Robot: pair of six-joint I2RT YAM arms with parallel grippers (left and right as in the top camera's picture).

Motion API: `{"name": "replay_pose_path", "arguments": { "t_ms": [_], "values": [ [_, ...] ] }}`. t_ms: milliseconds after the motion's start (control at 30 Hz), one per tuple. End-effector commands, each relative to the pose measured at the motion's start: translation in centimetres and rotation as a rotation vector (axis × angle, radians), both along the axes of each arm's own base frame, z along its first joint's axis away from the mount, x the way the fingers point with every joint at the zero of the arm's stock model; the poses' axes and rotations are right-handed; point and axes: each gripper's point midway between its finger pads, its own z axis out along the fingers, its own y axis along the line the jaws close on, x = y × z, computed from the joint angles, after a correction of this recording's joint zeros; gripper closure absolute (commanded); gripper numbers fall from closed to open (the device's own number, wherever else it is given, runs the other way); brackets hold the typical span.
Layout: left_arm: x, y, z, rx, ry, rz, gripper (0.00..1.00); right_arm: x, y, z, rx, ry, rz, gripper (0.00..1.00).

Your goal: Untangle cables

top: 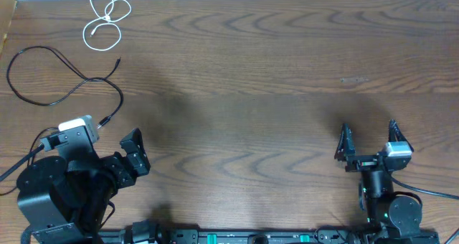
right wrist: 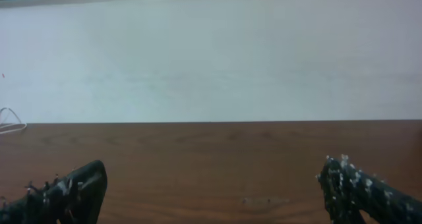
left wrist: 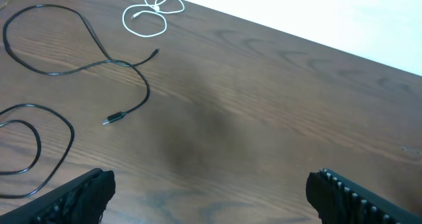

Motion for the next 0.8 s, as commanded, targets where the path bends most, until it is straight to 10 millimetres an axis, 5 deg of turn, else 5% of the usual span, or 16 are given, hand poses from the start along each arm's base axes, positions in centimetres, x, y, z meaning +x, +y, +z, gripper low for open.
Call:
{"name": "replay_pose_path", "arguments": {
  "t_ms": [0, 467, 767],
  "values": [
    [0.0, 0.3, 0.0, 0.021, 0.003, 0.004, 0.02, 0.1, -0.1, -0.7, -0.021, 0.005, -0.004, 0.01],
    [0.0, 0.3, 0.0, 0.021, 0.003, 0.004, 0.02, 0.3, -1.0, -0.6, -0.018, -0.034, -0.043, 0.01],
    [0.0, 0.3, 0.0, 0.021, 0.003, 0.004, 0.02, 0.6, -1.0, -4.9, -0.045, 0.141, -0.042, 0.01]
  ]
}}
